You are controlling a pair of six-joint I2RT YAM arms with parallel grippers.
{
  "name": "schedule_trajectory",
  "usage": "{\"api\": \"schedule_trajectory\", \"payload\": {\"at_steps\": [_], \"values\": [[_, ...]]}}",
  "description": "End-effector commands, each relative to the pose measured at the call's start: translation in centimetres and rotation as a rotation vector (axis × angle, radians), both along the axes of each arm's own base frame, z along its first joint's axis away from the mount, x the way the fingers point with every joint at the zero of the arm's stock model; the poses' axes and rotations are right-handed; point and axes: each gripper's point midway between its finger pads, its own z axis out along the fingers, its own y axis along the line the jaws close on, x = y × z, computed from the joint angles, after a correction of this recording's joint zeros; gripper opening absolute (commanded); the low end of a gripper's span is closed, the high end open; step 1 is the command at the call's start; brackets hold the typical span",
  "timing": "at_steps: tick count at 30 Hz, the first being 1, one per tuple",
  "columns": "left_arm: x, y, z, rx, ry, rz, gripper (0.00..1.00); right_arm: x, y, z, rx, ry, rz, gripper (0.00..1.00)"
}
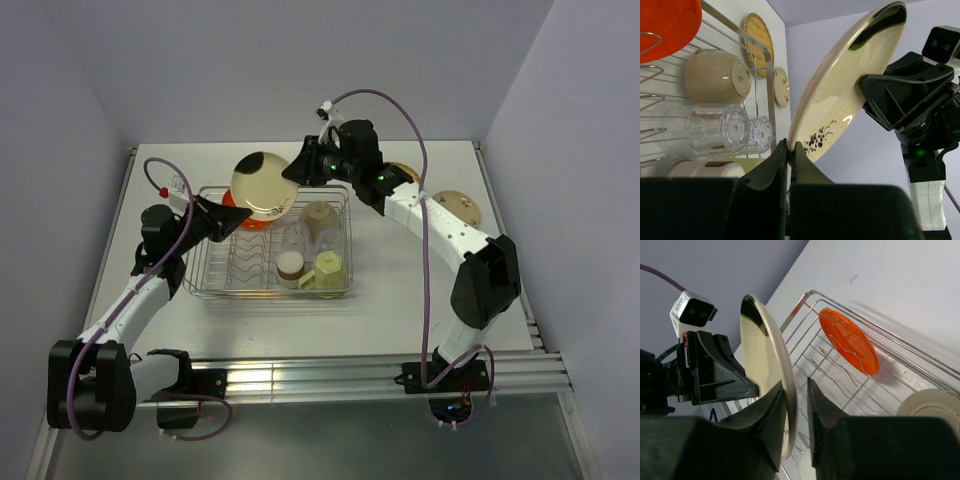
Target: Load the mixed dishes into the dish rack
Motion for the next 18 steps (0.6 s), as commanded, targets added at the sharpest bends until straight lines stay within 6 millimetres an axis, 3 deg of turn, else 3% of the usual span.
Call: {"api": "schedule_trajectory", "payload": {"at_steps": [1, 4, 5, 11, 14, 15, 18], "values": [[-0.1, -0.1, 1.9, -0.012, -0.089, 0.0, 0.0, 0.0, 0.4, 1.1, 0.01, -0.04, -0.003, 0.26], [-0.1, -0.1, 1.8, -0.009, -0.087, 0.0, 0.0, -0.1, 0.8, 0.7, 0.012, -0.036, 0.018, 0.12], [-0.2, -0.2, 1.9, -0.008, -0.092, -0.002, 0.02, -0.3, 1.0, 0.7, 0.016, -0.031, 0.032, 0.01], [-0.8, 0.1, 2.0, 0.007, -0.122, 0.014, 0.52, -0.5, 1.5, 1.0, 0.025, -0.051, 0.075, 0.0], [-0.8, 0.8, 1.8, 0.064, -0.124, 0.054, 0.65, -0.4, 1.7, 1.9, 0.016, -0.108, 0.109, 0.0], [-0.7, 1.2, 1.6, 0.098, -0.121, 0.075, 0.79, -0.3, 1.8, 2.1, 0.012, -0.127, 0.119, 0.0], [-0.4, 3.2, 1.1, 0.271, -0.103, 0.17, 0.85, 0.1, 1.8, 2.6, -0.033, -0.228, 0.161, 0.0]]}}
